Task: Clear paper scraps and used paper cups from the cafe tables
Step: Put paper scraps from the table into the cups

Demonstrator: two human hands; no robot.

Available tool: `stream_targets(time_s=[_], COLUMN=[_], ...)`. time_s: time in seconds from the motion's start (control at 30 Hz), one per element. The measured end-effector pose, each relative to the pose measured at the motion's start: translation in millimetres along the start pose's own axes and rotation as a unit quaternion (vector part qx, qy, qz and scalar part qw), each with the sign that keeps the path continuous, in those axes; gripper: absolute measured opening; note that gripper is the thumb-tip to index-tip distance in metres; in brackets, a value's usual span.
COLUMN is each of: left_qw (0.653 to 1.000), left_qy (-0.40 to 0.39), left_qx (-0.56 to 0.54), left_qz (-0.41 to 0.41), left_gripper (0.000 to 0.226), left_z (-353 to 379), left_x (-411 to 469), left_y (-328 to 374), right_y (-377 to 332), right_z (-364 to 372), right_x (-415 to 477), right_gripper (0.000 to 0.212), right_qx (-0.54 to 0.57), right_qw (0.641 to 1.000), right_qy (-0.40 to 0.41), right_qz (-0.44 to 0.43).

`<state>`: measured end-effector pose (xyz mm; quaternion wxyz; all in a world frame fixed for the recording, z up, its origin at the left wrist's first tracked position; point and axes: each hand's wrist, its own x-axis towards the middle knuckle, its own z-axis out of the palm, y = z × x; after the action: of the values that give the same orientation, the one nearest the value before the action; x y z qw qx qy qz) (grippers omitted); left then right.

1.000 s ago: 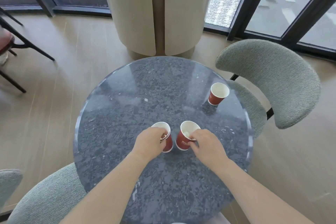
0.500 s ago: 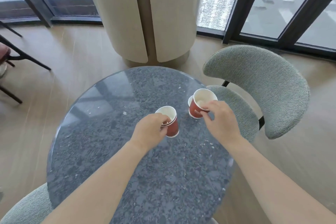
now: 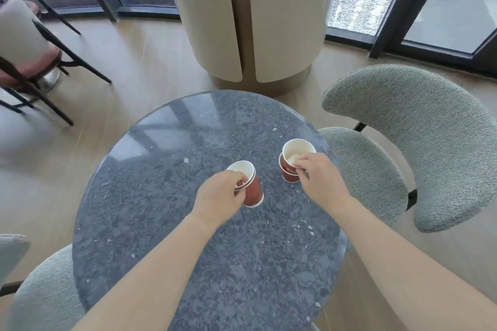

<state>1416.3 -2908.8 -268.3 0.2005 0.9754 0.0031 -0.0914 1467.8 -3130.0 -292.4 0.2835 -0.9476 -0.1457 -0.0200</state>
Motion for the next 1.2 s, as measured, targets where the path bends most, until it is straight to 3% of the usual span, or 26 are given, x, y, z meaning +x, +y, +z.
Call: stream_targets(time_s=[0.2,0.53,0.8,1.2], left_qw=[1.000,1.000,0.996,0.977], left_qy=[0.005,0.004,-0.036,-0.069], left_qx=[-0.010,-0.007,-0.028,-0.047], left_qz=[-0.029,-0.025,0.077,0.196], left_gripper=[0.021,0.024,0.022,0.022], left_z=[3.9,0.6,2.3,1.9], left_x=[-3.8,-4.0,-18.2,-76.6], left_y=[5.8,11.8,12.9,-6.0], right_y=[13.4,6.3,-22.5,-78.2], right_z=[15.2,16.1,4.0,7.5], right_x=[-1.0,-1.2,-44.0,-144.8], right_gripper=[0.016,0.012,0.013,0.013], right_qx=[0.005,0.001,0.063,0.018], right_qw=[0.996,0.996,0.996,0.995], right_qy=[-0.086,-0.091,-0.053,-0.001], right_qz=[0.010,0.011,0.017,0.096])
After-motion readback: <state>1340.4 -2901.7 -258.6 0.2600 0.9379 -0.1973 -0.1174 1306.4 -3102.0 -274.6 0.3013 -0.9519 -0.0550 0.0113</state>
